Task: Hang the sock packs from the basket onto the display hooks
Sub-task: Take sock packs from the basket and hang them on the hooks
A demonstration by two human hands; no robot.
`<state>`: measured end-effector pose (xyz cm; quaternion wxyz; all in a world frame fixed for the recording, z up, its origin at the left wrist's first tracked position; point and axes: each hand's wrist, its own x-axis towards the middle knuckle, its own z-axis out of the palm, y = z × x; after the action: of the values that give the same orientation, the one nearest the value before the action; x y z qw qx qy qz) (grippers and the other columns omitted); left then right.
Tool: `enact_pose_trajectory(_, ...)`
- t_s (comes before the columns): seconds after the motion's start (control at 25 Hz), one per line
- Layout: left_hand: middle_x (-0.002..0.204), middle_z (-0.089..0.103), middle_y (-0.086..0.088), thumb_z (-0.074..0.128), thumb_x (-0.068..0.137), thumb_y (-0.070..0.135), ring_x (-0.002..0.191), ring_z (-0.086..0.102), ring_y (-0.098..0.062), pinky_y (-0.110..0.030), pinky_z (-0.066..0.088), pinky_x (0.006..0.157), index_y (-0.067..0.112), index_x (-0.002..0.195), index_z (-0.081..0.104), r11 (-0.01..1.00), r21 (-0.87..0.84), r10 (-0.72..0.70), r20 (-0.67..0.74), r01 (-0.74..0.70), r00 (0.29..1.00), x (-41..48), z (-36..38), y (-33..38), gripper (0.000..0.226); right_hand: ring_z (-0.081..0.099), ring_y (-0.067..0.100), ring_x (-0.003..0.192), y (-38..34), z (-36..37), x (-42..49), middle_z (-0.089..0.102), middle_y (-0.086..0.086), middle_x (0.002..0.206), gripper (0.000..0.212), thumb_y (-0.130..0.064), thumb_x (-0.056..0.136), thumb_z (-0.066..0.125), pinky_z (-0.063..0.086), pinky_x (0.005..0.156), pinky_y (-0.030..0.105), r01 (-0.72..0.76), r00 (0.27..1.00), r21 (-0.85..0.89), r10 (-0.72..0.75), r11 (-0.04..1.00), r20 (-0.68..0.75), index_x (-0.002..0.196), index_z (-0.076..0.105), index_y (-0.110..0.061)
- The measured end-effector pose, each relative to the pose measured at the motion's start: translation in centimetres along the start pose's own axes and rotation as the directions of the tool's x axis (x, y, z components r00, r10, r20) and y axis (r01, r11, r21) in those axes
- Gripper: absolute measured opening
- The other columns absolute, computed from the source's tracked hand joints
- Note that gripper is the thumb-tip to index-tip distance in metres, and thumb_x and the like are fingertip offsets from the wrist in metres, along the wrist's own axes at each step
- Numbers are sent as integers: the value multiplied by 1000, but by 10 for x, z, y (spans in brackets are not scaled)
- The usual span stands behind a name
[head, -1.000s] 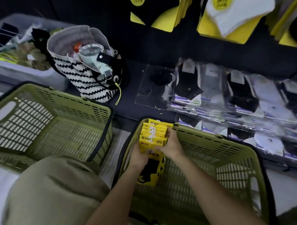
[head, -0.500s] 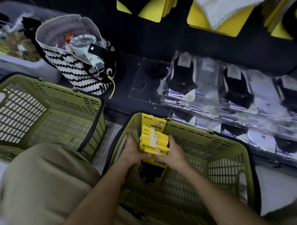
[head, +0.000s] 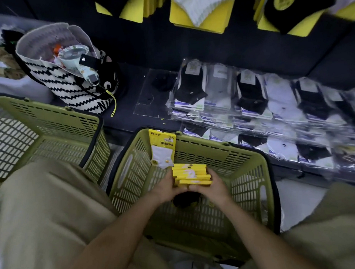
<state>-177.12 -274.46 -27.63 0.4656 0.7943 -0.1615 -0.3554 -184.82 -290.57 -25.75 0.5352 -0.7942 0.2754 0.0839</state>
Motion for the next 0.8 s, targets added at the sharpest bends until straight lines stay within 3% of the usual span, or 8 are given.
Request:
enact_pose_trajectory(0.08, 123, 49, 0, 70, 81, 15, 118, 47, -14, -23, 39, 96, 9, 135, 33, 999, 9, 34, -48, -33, 998, 1, -6, 19, 65, 62, 11, 91, -13, -10, 5, 65, -7, 98, 54, -23, 65, 84, 45, 69, 11, 8, 1000, 69, -6, 998, -28, 113, 59, -19)
enact_pose_trajectory(0.16, 114, 54, 1, 69, 82, 12, 109, 54, -14, -19, 44, 86, 12, 127, 37, 992, -90, 76, -118, -87, 990, -1, -16, 45, 56, 66, 19, 97, -31, -23, 9, 69, -3, 96, 44, -22, 67, 83, 52, 82, 25, 42, 998, 155, -35, 987, -49, 106, 63, -17)
enact_pose_trajectory(0.28, 103, 60, 8, 71, 79, 7, 94, 59, -6, -12, 48, 76, 24, 113, 41, 960, -195, 162, -195, -200, 967, -5, -28, 90, 48, 64, 19, 98, -67, -49, 10, 68, 2, 102, 51, -28, 69, 81, 50, 91, 36, 166, 984, 170, -153, 971, -91, 112, 58, -11)
enact_pose_trajectory(0.36, 99, 61, 11, 74, 77, 10, 89, 61, -3, -11, 50, 70, 29, 102, 46, 943, -237, 177, -236, -233, 956, -7, -33, 120, 41, 62, 17, 99, -90, -69, 5, 67, 2, 105, 60, -41, 69, 78, 50, 88, 34, 237, 963, 109, -218, 965, -159, 114, 54, -9)
enact_pose_trajectory(0.44, 95, 62, 12, 76, 75, 13, 83, 63, -1, -10, 51, 64, 31, 95, 47, 926, -268, 193, -267, -265, 944, -6, -38, 149, 40, 64, 12, 94, -112, -89, 1, 69, -3, 99, 47, -48, 70, 74, 51, 82, 30, 302, 940, 44, -289, 952, -183, 104, 64, -17)
enact_pose_trajectory(0.52, 92, 62, 14, 79, 71, 14, 76, 65, 4, -10, 51, 60, 33, 93, 48, 906, -286, 220, -309, -311, 925, -6, -45, 175, 43, 65, -1, 76, -133, -110, -4, 70, -8, 85, 19, -38, 72, 76, 50, 66, 18, 315, 935, 112, -287, 942, -209, 84, 67, -27)
enact_pose_trajectory(0.6, 93, 61, 16, 80, 70, 16, 75, 64, 8, -11, 51, 59, 35, 94, 47, 889, -292, 255, -326, -353, 910, -7, -55, 202, 45, 59, -8, 55, -152, -131, -9, 66, -8, 73, 17, -28, 73, 78, 44, 48, 9, 332, 928, 184, -285, 925, -239, 74, 62, -25)
enact_pose_trajectory(0.8, 104, 64, 10, 72, 72, 30, 92, 65, -5, -16, 53, 67, 34, 105, 50, 804, -344, 363, -364, -486, 858, -12, -72, 257, 40, 58, -1, 59, -204, -172, -26, 62, -8, 71, 20, -30, 78, 72, 44, 51, 10, 416, 889, 167, -361, 894, -283, 77, 56, -18)
